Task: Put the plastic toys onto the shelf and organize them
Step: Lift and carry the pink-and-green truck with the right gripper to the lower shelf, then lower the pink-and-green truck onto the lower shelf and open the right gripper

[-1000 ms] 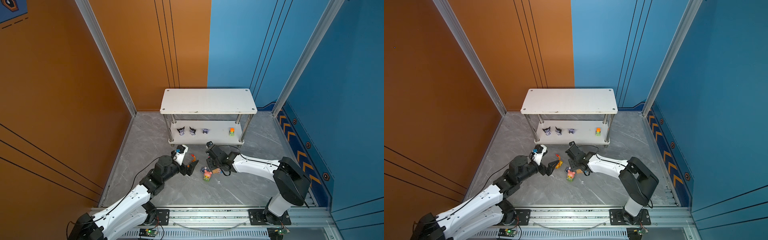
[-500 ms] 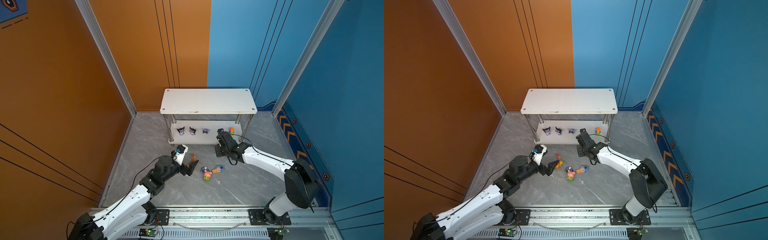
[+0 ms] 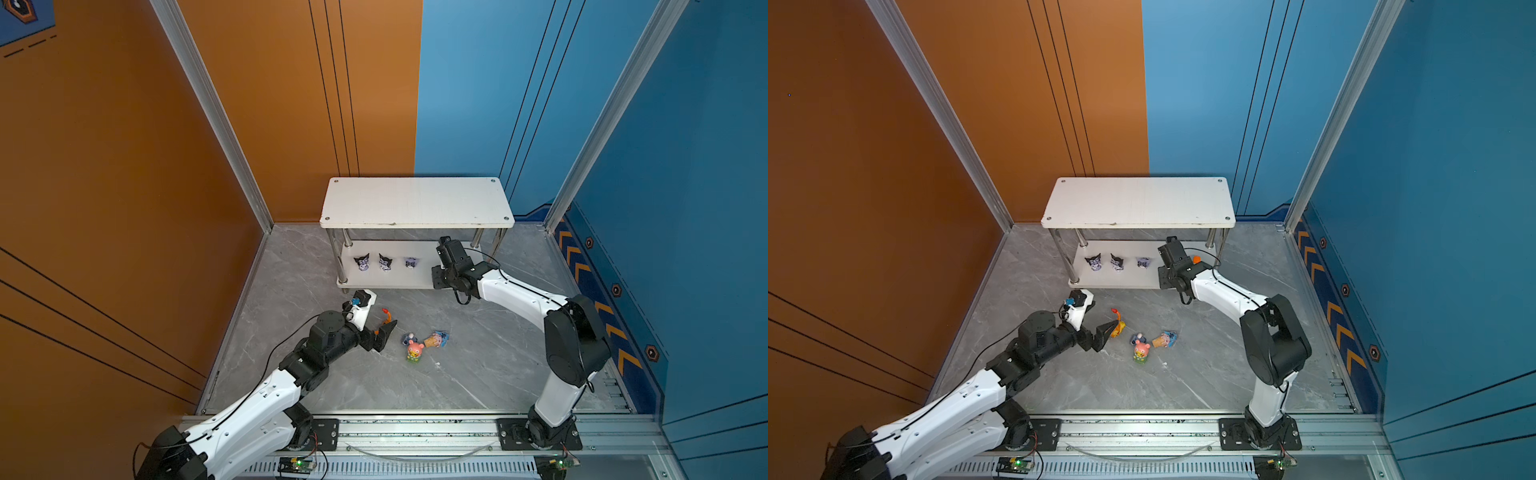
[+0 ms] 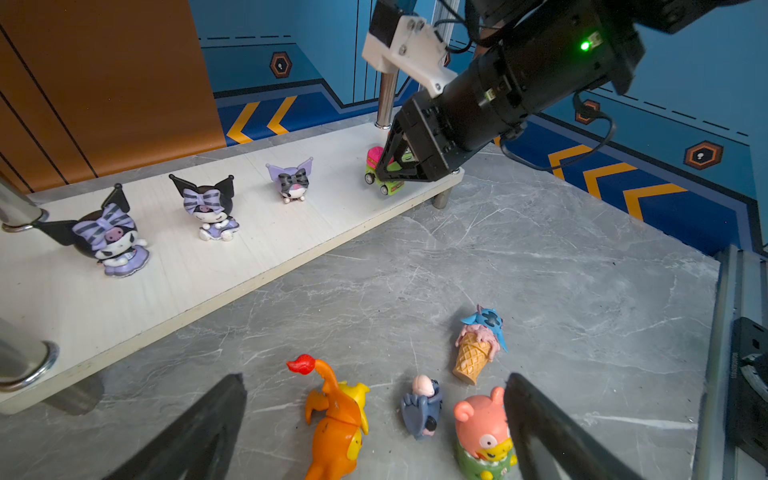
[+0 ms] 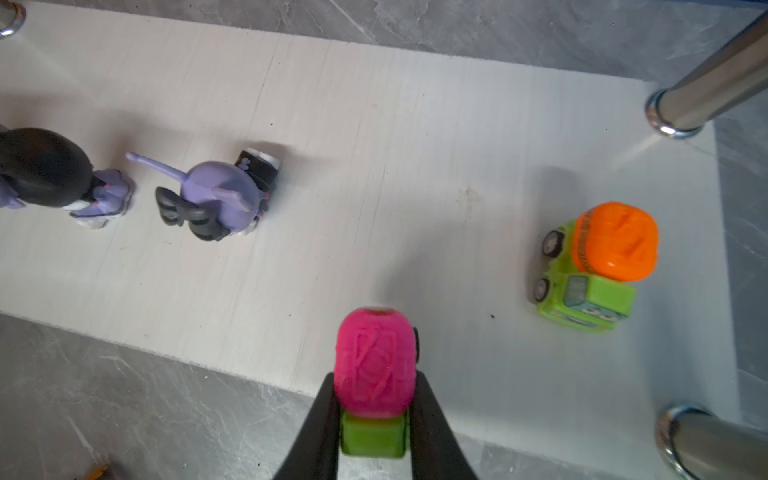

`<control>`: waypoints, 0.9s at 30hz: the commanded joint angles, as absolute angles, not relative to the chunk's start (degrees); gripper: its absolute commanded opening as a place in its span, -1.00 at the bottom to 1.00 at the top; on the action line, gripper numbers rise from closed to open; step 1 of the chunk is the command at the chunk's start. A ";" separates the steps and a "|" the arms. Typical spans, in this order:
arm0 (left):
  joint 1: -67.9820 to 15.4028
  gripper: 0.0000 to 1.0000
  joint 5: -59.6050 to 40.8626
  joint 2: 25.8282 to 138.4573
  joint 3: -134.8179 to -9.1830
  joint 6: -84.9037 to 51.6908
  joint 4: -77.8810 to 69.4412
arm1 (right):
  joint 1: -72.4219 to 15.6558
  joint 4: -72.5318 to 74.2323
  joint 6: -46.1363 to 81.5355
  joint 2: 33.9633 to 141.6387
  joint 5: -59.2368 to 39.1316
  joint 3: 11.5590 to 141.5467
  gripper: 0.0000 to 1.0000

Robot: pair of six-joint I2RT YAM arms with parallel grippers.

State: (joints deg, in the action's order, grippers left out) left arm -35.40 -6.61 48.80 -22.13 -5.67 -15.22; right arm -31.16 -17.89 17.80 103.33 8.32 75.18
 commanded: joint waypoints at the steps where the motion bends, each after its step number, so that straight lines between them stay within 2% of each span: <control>1: -35.07 0.96 -5.94 48.51 -20.97 -5.50 -15.80 | -30.68 -17.17 17.20 105.25 7.20 77.64 -0.54; 27: -34.45 0.96 -6.51 49.81 -20.87 -5.43 -16.77 | -27.73 -19.37 17.23 114.47 6.54 88.12 -0.53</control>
